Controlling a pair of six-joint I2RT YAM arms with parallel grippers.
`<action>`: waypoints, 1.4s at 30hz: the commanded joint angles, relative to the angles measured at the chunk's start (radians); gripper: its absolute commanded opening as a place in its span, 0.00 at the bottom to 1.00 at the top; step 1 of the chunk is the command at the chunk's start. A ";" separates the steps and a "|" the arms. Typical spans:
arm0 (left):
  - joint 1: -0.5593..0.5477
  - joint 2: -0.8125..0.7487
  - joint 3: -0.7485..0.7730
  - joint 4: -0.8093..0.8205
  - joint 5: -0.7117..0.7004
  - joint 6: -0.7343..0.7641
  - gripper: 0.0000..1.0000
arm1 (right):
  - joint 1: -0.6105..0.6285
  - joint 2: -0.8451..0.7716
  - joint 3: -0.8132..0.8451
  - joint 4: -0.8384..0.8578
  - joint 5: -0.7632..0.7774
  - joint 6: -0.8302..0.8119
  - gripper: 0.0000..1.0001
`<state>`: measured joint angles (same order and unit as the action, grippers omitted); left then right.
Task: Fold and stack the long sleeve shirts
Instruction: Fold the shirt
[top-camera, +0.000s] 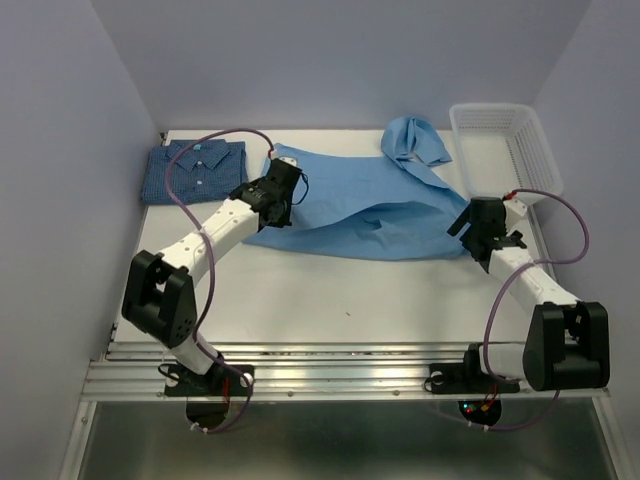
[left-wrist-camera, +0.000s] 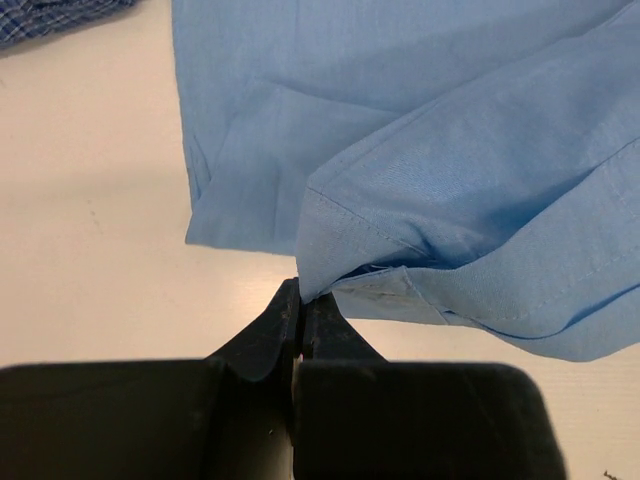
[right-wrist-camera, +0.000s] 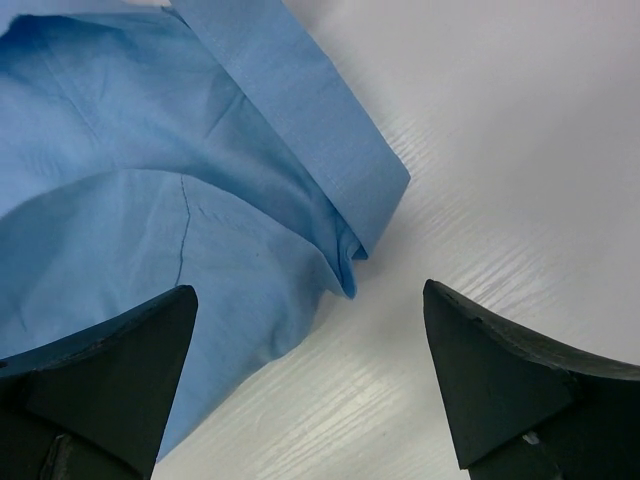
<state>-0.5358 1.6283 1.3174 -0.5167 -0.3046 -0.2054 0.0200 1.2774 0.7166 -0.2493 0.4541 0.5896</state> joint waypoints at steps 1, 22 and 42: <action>0.002 -0.091 -0.064 -0.028 -0.051 -0.041 0.00 | -0.006 -0.067 -0.020 0.091 0.020 0.022 1.00; 0.049 0.217 0.218 -0.259 -0.199 -0.098 0.00 | -0.006 -0.171 -0.120 0.425 -0.384 -0.182 1.00; 0.117 0.151 0.108 -0.256 -0.238 -0.088 0.00 | -0.006 -0.015 0.003 0.294 -0.417 -0.086 1.00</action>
<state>-0.4465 1.8198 1.4452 -0.7753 -0.5018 -0.3046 0.0196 1.2942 0.6991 0.0319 0.0338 0.5056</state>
